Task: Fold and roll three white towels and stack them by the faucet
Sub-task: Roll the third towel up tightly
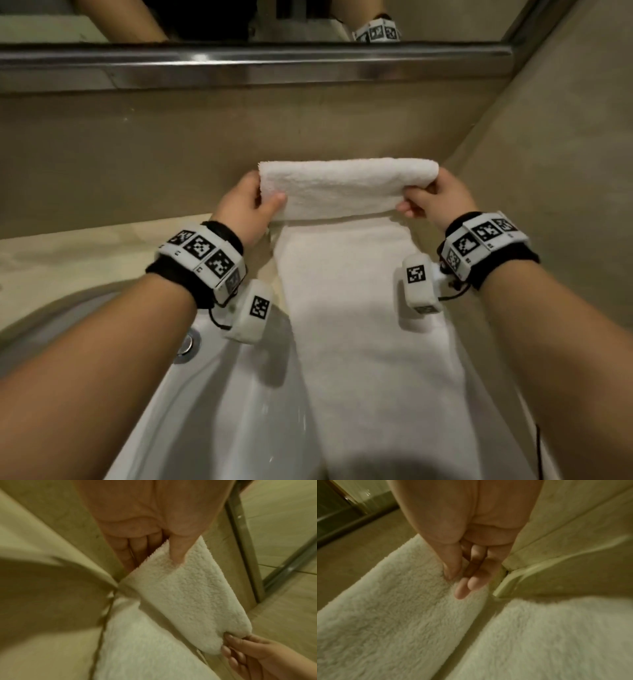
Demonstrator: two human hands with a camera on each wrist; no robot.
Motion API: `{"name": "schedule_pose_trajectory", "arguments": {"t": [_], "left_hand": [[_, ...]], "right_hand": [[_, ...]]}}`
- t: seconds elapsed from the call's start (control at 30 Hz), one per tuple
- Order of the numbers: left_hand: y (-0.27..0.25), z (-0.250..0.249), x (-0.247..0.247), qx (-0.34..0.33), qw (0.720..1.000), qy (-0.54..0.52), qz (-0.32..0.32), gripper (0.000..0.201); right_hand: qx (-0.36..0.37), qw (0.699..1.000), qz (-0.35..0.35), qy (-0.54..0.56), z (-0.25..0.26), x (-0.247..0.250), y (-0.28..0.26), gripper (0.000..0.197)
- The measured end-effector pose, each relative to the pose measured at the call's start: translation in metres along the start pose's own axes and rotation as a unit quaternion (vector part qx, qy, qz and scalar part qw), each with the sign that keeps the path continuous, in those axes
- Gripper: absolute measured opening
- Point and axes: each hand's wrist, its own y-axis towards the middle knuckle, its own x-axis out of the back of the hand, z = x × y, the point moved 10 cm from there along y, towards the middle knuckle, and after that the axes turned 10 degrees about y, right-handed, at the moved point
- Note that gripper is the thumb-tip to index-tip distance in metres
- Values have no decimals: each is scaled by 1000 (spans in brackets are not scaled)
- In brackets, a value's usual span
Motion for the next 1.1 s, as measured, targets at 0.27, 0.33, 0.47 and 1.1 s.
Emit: {"name": "schedule_pose_trajectory", "arguments": {"t": [0.27,0.33,0.47,1.1], "left_hand": [[4,18,-29,4,998,45,49,45],[-3,14,-38,-4,995,67,78,37],[-18,14,-51,-20,987,90,132,35],[-12,2,-31,5,974,-212,85,20]], "right_hand": [[-26,991,10,-130,-19,-4,24,44],[-34,977,37,-209,-29,-4,21,53],[-15,970,84,-228,-36,-1,3,49],[2,994,62,93,-22,3,-15,27]]}}
